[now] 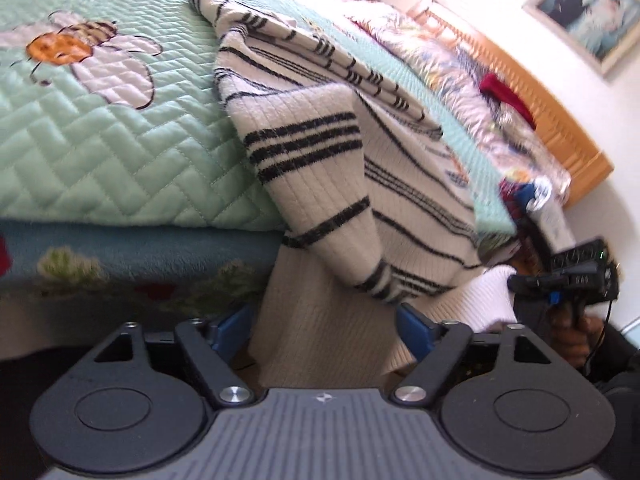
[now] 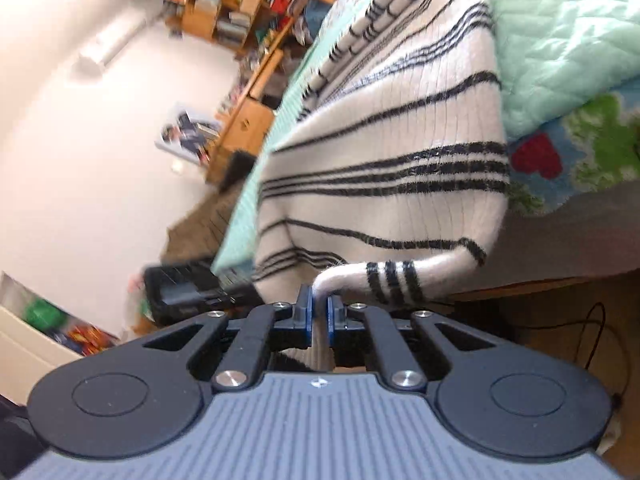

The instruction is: Fold clothes

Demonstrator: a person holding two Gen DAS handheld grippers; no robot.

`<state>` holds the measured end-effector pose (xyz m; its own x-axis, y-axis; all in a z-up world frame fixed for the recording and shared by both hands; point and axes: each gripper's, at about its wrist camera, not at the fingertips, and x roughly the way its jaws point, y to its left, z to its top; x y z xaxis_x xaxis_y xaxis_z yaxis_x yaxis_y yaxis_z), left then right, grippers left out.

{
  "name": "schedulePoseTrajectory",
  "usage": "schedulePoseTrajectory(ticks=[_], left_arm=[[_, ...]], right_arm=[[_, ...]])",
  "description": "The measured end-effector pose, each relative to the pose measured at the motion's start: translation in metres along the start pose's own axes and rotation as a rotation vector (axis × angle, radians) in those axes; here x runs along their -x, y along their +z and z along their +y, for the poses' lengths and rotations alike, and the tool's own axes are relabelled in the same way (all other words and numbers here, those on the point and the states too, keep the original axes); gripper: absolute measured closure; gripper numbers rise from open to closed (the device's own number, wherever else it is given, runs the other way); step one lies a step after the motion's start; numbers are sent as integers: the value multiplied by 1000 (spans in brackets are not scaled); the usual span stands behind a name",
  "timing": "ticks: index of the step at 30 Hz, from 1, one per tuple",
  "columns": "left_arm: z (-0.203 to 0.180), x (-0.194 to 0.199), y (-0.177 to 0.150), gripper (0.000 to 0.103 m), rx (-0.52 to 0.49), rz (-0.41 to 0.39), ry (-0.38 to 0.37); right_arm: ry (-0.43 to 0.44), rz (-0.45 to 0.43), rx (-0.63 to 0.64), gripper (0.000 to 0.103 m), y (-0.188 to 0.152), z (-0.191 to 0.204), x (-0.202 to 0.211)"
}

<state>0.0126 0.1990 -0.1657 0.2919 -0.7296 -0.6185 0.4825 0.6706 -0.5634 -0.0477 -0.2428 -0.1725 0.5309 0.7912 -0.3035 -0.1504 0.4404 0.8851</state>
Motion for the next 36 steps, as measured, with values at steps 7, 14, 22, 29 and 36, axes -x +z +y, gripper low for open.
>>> schedulePoseTrajectory(ticks=[7, 14, 22, 29, 36], left_arm=[[-2, 8, -10, 13, 54, -9, -1], [-26, -23, 10, 13, -26, 86, 94], [-36, -49, 7, 90, -12, 112, 109], [-16, -6, 1, 92, 101, -34, 40], [-2, 39, -5, 92, 102, -81, -33]], right_arm=[[36, -71, -15, 100, -15, 18, 26], [-107, -67, -112, 91, -6, 6, 32], [-98, -83, -178, 64, 1, -7, 20], [-76, -85, -218, 56, -1, -18, 19], [-85, -80, -226, 55, -4, -17, 21]])
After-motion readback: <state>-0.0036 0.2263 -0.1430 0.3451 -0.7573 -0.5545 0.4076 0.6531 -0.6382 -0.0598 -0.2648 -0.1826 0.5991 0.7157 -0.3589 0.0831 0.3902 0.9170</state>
